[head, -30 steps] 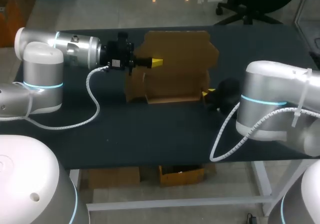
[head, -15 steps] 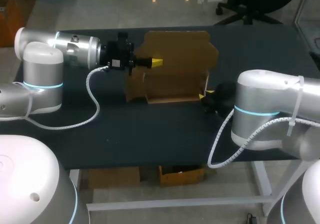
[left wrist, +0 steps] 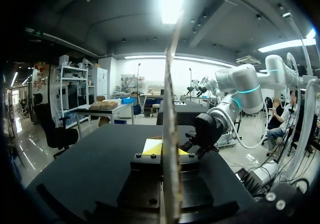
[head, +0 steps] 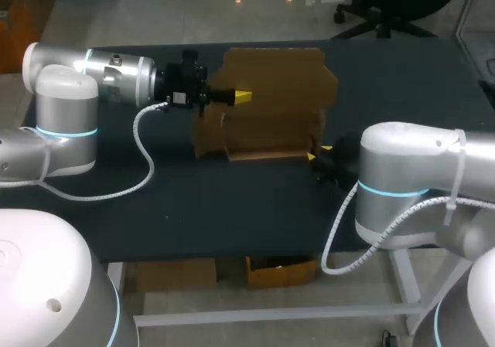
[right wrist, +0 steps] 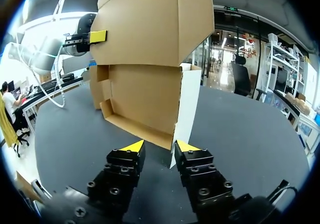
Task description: Assemble the packaging by folding the flat box into shape, placing the metal phone stand inside, and closing the box properly
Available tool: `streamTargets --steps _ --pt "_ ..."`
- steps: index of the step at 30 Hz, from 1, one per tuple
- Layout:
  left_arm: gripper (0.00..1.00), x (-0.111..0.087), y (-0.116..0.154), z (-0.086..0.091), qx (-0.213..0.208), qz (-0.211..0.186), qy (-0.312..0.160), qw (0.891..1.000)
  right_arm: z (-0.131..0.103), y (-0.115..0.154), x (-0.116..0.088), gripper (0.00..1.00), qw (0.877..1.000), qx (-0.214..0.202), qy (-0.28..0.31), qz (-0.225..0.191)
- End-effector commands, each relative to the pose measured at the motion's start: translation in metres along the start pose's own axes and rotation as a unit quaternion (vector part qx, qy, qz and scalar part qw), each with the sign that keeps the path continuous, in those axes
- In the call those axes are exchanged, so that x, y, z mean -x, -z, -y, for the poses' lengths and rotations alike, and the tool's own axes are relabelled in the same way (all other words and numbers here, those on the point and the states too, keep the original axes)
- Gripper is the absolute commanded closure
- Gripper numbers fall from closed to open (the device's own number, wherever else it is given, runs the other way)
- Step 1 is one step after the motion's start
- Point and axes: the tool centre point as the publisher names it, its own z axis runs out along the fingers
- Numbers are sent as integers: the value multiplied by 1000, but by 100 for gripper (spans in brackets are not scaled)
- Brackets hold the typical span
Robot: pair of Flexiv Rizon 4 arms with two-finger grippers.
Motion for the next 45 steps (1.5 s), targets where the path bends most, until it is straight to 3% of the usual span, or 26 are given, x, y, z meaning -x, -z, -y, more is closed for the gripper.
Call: streamTargets --steps 1,17,29,45 --pt "100 1 0 -5 0 -2 0 1000 6 13 -4 61 1000 9 -1 7" --pt "100 1 0 -5 0 -2 0 1000 17 44 2 59 1000 3 3 13" --pt "100 1 0 -5 0 -2 0 1000 21 52 14 57 999 -3 13 -41" --pt "100 1 0 -5 0 -2 0 1000 23 65 29 55 996 -25 37 -81"
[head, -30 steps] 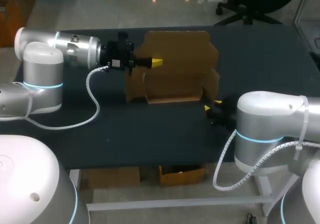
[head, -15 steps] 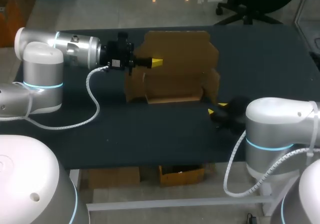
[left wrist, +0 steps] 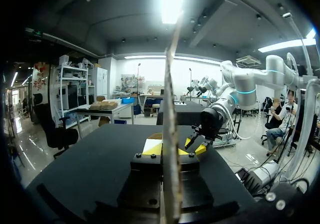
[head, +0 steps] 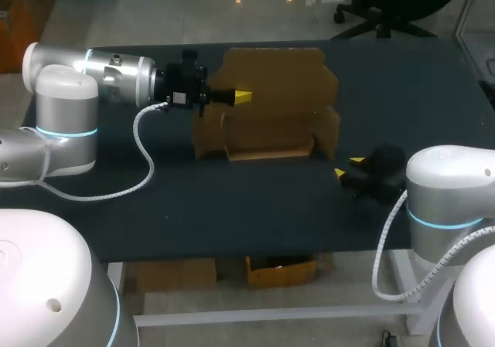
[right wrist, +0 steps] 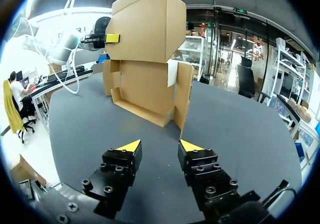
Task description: Assemble the packaging by folding the flat box into shape, placing the metal phone stand inside, and closing the box properly
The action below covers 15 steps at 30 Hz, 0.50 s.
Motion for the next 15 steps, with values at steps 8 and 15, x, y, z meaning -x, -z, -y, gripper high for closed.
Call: streamTargets --steps 8,15 --pt "100 1 0 -5 0 -2 0 1000 6 12 15 56 999 -7 5 -46" --pt "100 1 0 -5 0 -2 0 1000 8 13 18 56 999 -6 6 -47"
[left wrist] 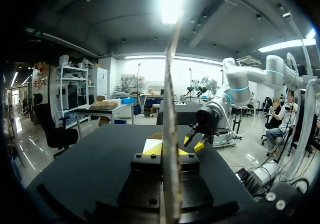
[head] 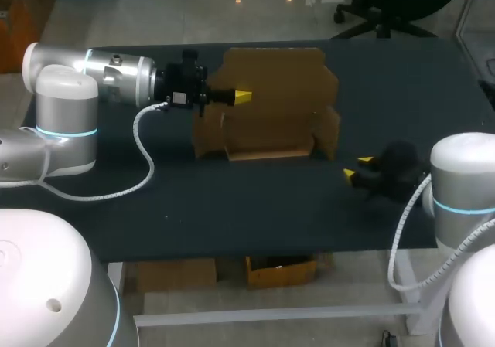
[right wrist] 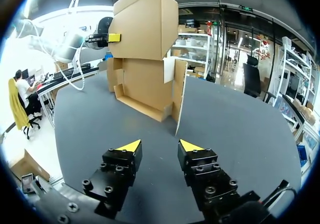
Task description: Assemble the packaging by folding the flat box into shape, placing the metal phone stand inside, and closing the box properly
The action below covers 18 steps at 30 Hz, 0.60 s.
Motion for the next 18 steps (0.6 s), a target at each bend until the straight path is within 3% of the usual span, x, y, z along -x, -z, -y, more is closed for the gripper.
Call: streamTargets --steps 1,18 --pt "100 1 0 -5 0 -2 0 1000 3 4 5 56 1000 4 1 -18" --pt "100 5 -1 -5 8 -7 22 1000 2 0 8 57 1000 3 3 -20"
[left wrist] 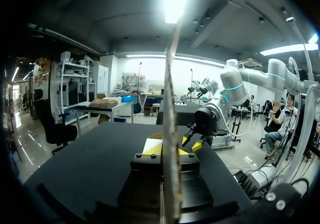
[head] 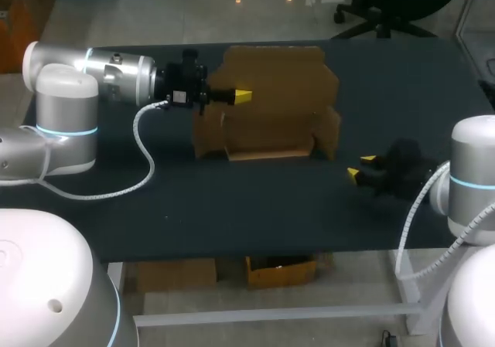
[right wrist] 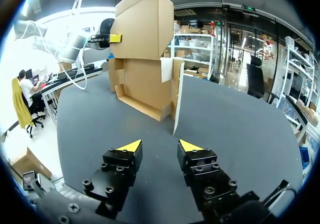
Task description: Assemble the packaging by folding the flat box into shape, placing the metal phone stand inside, and closing the box properly
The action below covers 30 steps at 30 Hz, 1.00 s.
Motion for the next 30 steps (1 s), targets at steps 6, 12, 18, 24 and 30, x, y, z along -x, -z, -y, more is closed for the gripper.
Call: streamTargets --steps 6,12,18,24,30 --pt "100 7 -2 -7 8 -9 16 1000 0 -1 0 57 1000 -2 0 -1" --pt "100 5 -1 -7 0 -9 17 1000 0 -1 0 57 1000 -2 1 -1" --pt "100 -3 0 -7 -4 -11 15 1000 -1 -2 -2 57 1000 -2 2 -2" --pt "100 -12 1 -4 -5 -12 9 1000 -1 -4 -5 57 1000 -2 4 -5" --pt "100 -16 1 -4 -6 -14 6 1000 0 -3 -7 57 1000 -1 3 -5"
